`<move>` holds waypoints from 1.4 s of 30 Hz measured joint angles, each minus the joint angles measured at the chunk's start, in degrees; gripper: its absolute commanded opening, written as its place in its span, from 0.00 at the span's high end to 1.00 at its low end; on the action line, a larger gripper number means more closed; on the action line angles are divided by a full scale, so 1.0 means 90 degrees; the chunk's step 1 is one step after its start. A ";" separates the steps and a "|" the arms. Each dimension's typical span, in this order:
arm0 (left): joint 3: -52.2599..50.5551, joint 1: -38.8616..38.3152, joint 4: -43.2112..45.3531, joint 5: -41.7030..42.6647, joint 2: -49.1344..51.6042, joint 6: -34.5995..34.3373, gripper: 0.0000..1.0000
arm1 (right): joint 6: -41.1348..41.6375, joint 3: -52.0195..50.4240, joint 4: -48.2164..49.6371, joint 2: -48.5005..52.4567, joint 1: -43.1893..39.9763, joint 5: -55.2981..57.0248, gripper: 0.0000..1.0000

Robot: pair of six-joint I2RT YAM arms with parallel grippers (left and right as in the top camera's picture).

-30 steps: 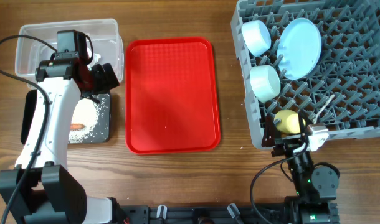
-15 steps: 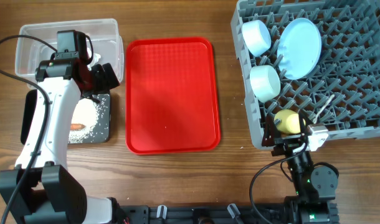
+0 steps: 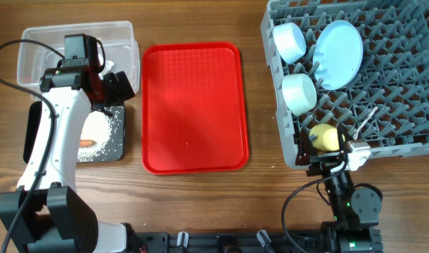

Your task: Sort waste into correct bins and load items into the dishwasher rack

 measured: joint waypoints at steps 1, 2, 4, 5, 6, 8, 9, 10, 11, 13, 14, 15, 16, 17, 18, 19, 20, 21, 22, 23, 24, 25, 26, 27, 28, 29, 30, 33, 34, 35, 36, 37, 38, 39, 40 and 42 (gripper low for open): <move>0.0000 0.0000 -0.0002 0.0000 0.0000 0.0000 0.00 | 0.0000 0.0000 0.0000 0.0000 0.0000 0.0000 0.00; 0.0000 0.0000 0.0000 0.0000 -0.0007 0.0000 0.00 | 0.0000 0.0000 0.0000 0.0000 0.0000 0.0000 0.00; 0.0000 0.0000 -0.0002 0.0000 -0.0053 0.0000 0.00 | 0.0000 0.0000 0.0000 0.0000 0.0000 0.0000 0.00; 0.0000 0.0000 0.0000 0.0002 -0.0112 0.0000 0.00 | 0.0000 0.0000 0.0000 0.0000 0.0000 0.0000 0.00; 0.0000 0.0000 -0.0002 0.0007 -0.0204 -0.0002 0.00 | 0.0000 0.0000 0.0000 0.0000 0.0000 0.0000 0.00; -0.0002 0.0000 0.0100 0.0117 -0.0430 -0.0005 0.00 | 0.0000 0.0000 0.0000 0.0000 0.0000 0.0000 0.00; -0.0039 0.0000 0.0372 0.0206 -0.0580 -0.0005 0.00 | 0.0000 0.0000 0.0002 0.0000 0.0000 0.0000 0.00; -0.0075 -0.0002 0.0641 0.0299 -0.0721 -0.0005 0.00 | 0.0000 0.0000 0.0000 0.0000 0.0000 0.0000 0.00; -0.0192 -0.0015 0.1098 0.0403 -0.0918 -0.0007 0.00 | 0.0000 0.0000 0.0000 -0.0002 0.0000 0.0000 0.00; -0.0619 -0.0049 0.2089 0.0568 -0.1362 -0.0007 0.00 | 0.0000 0.0000 0.0000 -0.0005 0.0000 0.0002 0.00; -0.0933 -0.0068 0.2589 0.0661 -0.1647 -0.0010 0.00 | 0.0000 0.0000 0.0000 -0.0007 0.0000 0.0002 0.00; -0.1205 -0.0087 0.2975 0.0726 -0.1875 -0.0012 0.00 | 0.0000 0.0000 0.0002 -0.0010 0.0000 0.0002 0.00; -0.1627 -0.0100 0.3456 0.0801 -0.2210 -0.0012 0.00 | 0.0000 0.0000 0.0005 -0.0012 0.0000 0.0005 0.00; -0.2084 -0.0121 0.3956 0.0874 -0.2552 -0.0010 0.00 | 0.0000 0.0000 0.0010 -0.0012 0.0000 0.0007 0.00; -0.2548 -0.0129 0.4320 0.0930 -0.2905 -0.0012 0.00 | 0.0000 0.0000 0.0010 -0.0015 0.0000 0.0015 0.00; -0.2892 -0.0129 0.4563 0.0969 -0.3162 -0.0015 0.00 | 0.0000 0.0000 0.0012 -0.0017 0.0000 0.0017 0.00; -0.3383 -0.0126 0.4952 0.0998 -0.3504 -0.0017 0.00 | 0.0000 0.0000 0.0017 -0.0022 0.0000 0.0022 0.00; -0.3723 -0.0126 0.5158 0.1018 -0.3755 -0.0022 0.00 | 0.0000 0.0000 0.0017 -0.0024 0.0000 0.0022 0.00; -0.4160 -0.0129 0.5314 0.1032 -0.4107 -0.0027 0.00 | 0.0000 0.0000 0.0017 -0.0024 0.0000 0.0019 0.00; -0.4498 -0.0129 0.5481 0.1037 -0.4376 -0.0027 0.00 | 0.0000 0.0000 0.0017 -0.0024 0.0000 0.0022 0.00; -0.4908 -0.0126 0.5654 0.1039 -0.4736 -0.0027 0.00 | 0.0000 0.0000 0.0015 -0.0024 0.0000 0.0022 0.00; -0.5326 -0.0129 0.5858 0.1042 -0.5127 -0.0027 0.00 | 0.0000 0.0000 0.0017 -0.0024 0.0000 0.0022 0.00; -0.5639 -0.0126 0.6018 0.1039 -0.5462 -0.0029 0.00 | 0.0000 0.0000 0.0017 -0.0024 0.0000 0.0019 0.00; -0.6103 -0.0126 0.6195 0.1035 -0.6016 -0.0029 0.00 | 0.0000 0.0000 0.0017 -0.0024 0.0000 0.0022 0.00; -0.6363 -0.0126 0.6251 0.1035 -0.6375 -0.0027 0.00 | 0.0000 0.0000 0.0017 -0.0024 0.0000 0.0022 0.00; -0.6630 -0.0126 0.6290 0.1032 -0.6785 -0.0029 0.00 | 0.0000 0.0000 0.0019 -0.0024 0.0000 0.0022 0.00; -0.6807 -0.0126 0.6305 0.1032 -0.7087 -0.0029 0.00 | 0.0000 0.0000 0.0019 -0.0024 0.0000 0.0022 0.00; -0.7303 -0.0126 0.6307 0.1032 -0.7956 -0.0029 0.00 | 0.0000 0.0000 0.0019 -0.0027 0.0000 0.0022 0.00; -0.7439 -0.0126 0.6292 0.1032 -0.8206 -0.0029 0.00 | 0.0000 0.0000 0.0019 -0.0027 0.0000 0.0022 0.00; -0.7563 -0.0126 0.6288 0.1032 -0.8429 -0.0029 0.00 | 0.0000 0.0000 0.0019 -0.0024 0.0000 0.0022 0.00; -0.7648 -0.0126 0.6283 0.1030 -0.8582 -0.0029 0.00 | 0.0000 0.0000 0.0019 -0.0027 0.0000 0.0022 0.00; -0.7747 -0.0126 0.6275 0.1032 -0.8762 -0.0029 0.00 | 0.0000 0.0000 0.0019 -0.0027 0.0000 0.0022 0.00; -0.7813 -0.0126 0.6266 0.1032 -0.8879 -0.0029 0.00 | 0.0000 0.0000 0.0019 -0.0027 0.0000 0.0022 0.00; -0.7893 -0.0126 0.6249 0.1032 -0.9027 -0.0029 0.00 | 0.0000 0.0000 0.0019 -0.0027 0.0000 0.0022 0.00; -0.7949 -0.0126 0.6217 0.1032 -0.9134 -0.0029 0.00 | 0.0000 0.0000 0.0019 -0.0027 0.0000 0.0022 0.00; -0.8172 -0.0126 0.6127 0.1032 -0.9445 -0.0029 0.00 | 0.0000 0.0000 0.0019 -0.0027 0.0000 0.0022 0.00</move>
